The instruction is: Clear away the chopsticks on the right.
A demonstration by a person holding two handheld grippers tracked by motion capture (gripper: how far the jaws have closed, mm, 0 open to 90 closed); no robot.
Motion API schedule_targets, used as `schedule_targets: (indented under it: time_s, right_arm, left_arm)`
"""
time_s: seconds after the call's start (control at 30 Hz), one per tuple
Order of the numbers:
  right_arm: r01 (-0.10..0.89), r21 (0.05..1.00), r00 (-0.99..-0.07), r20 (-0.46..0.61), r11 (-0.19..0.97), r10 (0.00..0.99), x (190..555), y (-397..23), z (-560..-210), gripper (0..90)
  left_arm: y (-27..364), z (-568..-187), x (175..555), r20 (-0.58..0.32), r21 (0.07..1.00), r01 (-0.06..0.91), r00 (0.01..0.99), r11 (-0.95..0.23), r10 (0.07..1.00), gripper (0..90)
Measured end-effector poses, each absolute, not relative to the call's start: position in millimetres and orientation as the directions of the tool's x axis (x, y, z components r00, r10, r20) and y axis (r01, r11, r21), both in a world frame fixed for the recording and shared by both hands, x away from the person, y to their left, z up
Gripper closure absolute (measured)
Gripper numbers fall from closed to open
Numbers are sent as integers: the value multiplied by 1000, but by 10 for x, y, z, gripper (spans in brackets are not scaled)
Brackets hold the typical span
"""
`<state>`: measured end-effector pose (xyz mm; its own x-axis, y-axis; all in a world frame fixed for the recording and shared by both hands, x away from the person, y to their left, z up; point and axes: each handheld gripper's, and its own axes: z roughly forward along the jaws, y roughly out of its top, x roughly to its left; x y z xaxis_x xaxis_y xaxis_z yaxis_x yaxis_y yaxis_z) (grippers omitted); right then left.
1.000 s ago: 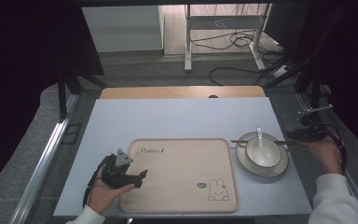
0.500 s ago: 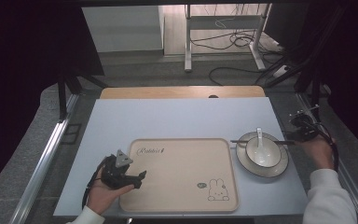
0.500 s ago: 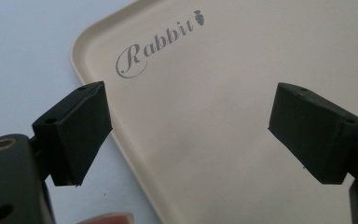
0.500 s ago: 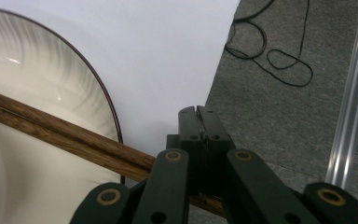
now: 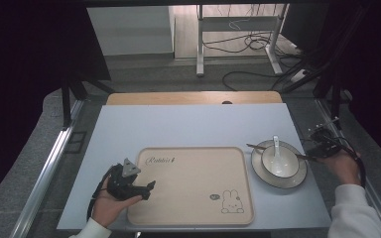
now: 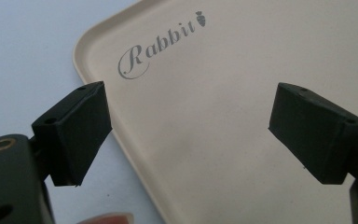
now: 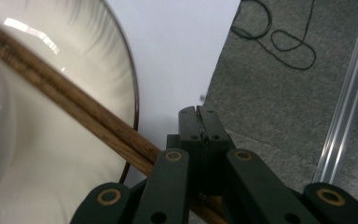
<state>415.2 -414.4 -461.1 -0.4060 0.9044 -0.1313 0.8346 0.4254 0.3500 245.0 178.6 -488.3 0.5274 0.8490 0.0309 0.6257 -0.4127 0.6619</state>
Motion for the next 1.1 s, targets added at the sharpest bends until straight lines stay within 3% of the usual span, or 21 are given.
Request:
schedule_targets:
  time_s: [0.27, 0.6, 0.77, 1.1]
  right_arm:
    - [845, 350, -407, -67, 403, 911, 3974, -4201, -4634, 889]
    - [821, 406, -399, -95, 401, 912, 3862, -4234, -4496, 888]
    - [784, 453, -435, -86, 424, 896, 3801, -4200, -4407, 887]
    - [765, 462, -474, -68, 449, 878, 3791, -4118, -4410, 887]
  left_arm:
    - [1772, -4874, 2462, 33, 661, 623, 532, -418, 846, 126]
    - [1768, -4872, 2475, 36, 662, 620, 534, -421, 844, 126]
    - [1762, -4867, 2462, 35, 664, 619, 535, -420, 844, 126]
    - [1761, -4860, 2459, 22, 670, 619, 536, -410, 844, 126]
